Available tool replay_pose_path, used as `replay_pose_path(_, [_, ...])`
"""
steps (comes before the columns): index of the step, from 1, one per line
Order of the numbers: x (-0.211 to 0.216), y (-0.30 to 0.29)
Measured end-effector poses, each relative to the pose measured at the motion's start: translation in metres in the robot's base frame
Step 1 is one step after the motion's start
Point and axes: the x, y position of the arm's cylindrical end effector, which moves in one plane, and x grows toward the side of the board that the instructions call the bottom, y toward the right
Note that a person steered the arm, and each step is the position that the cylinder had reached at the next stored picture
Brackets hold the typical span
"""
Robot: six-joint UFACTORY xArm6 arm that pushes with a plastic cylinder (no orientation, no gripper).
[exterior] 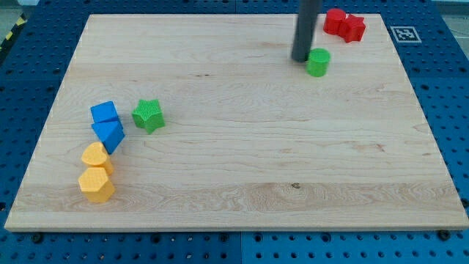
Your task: Push the green circle below the red star
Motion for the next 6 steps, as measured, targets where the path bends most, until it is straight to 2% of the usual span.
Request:
replay_pose_path(1, [-0.004,0.013])
replay_pose_path(3, [0.053,-0.032])
replay_pose_path(4, [0.058,0.001])
replay_pose_path(5, [0.030,0.044])
replay_pose_path(6, [0.024,0.054])
